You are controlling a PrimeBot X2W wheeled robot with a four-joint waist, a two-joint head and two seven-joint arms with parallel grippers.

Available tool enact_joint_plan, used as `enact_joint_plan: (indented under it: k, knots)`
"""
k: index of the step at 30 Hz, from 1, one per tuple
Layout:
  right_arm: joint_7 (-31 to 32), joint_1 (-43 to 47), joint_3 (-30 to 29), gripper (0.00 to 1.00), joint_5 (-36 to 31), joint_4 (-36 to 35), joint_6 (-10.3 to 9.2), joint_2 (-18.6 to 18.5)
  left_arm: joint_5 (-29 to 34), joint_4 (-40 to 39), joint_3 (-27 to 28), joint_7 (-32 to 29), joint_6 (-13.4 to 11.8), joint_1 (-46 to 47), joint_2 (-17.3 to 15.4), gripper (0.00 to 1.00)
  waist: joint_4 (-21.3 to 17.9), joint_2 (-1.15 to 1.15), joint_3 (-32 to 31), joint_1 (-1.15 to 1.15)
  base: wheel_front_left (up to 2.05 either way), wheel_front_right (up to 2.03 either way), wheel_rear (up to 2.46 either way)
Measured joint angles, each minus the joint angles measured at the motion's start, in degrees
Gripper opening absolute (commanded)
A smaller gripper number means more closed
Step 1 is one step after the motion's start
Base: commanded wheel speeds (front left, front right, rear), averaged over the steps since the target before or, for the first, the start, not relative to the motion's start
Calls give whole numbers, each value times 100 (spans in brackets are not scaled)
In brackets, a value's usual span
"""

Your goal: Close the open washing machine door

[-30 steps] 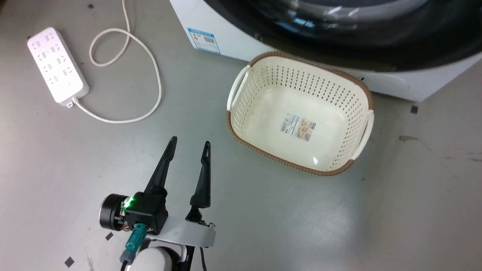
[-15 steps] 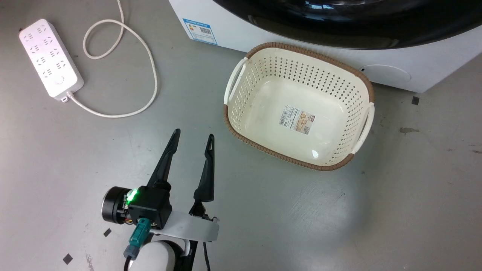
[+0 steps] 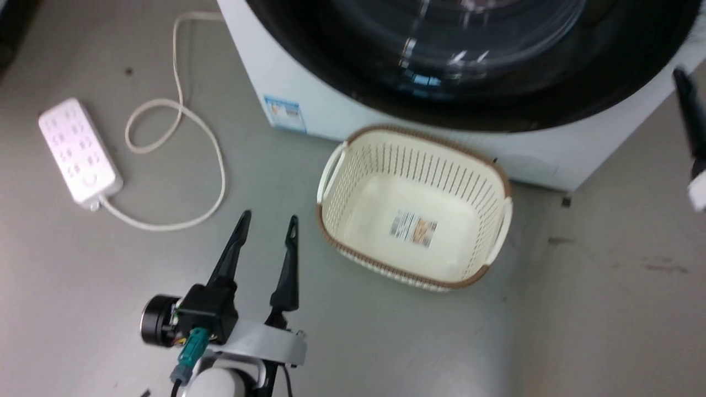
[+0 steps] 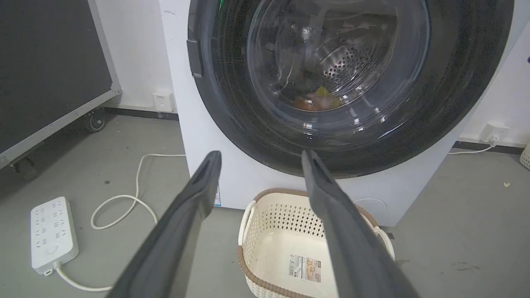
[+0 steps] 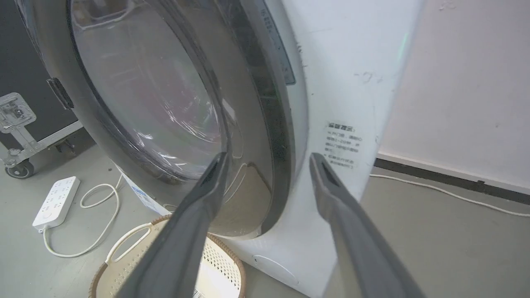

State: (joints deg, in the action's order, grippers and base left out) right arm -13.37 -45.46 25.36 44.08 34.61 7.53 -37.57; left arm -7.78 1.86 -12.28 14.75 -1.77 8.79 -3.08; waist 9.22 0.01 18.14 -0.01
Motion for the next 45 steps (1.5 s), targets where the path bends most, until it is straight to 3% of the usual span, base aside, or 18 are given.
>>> enact_joint_plan:
  k: [5, 8, 15, 23, 31, 43, 44, 45]
  knots:
    - [-111, 852, -327, 100, -486, -113, 0, 380, -103, 94, 162, 0, 94, -275, -31, 100, -148, 0, -615, -1, 0, 0, 0]
    - [-122, 1429, -889, 100, -839, -371, 1, 736, -141, 138, 238, 0, 145, -443, -63, 100, -257, 0, -980, -1, 0, 0, 0]
    - [-138, 2972, -2485, 100, -1944, -1514, -1, 1867, -202, 200, 336, 0, 208, -683, -107, 100, -538, 0, -1639, -2, 0, 0, 0]
    - [-43, 4223, -3105, 100, -3148, -2821, -1, 3012, -247, 436, 269, -11, 332, -820, -186, 100, -731, 0, -1914, 0, 0, 0, 0]
    - [-29, 4825, -3199, 100, -3656, -3170, 0, 3394, -212, 508, 190, -67, 319, -873, -266, 100, -745, 0, -1887, 0, 0, 0, 0]
    - [-35, 4887, -3150, 100, -3674, -3176, 0, 3435, -204, 536, 146, -66, 237, -872, -298, 100, -768, -1, -1843, 1, 0, 0, 0]
    - [-35, 4885, -3151, 0, -3674, -3175, 0, 3437, -216, 536, 148, -66, 241, -872, -298, 0, -766, 0, -1840, 1, 0, 0, 0]
    - [-35, 4885, -3151, 0, -3674, -3174, 0, 3435, -216, 536, 149, -66, 244, -872, -298, 0, -766, 0, -1840, 1, 0, 0, 0]
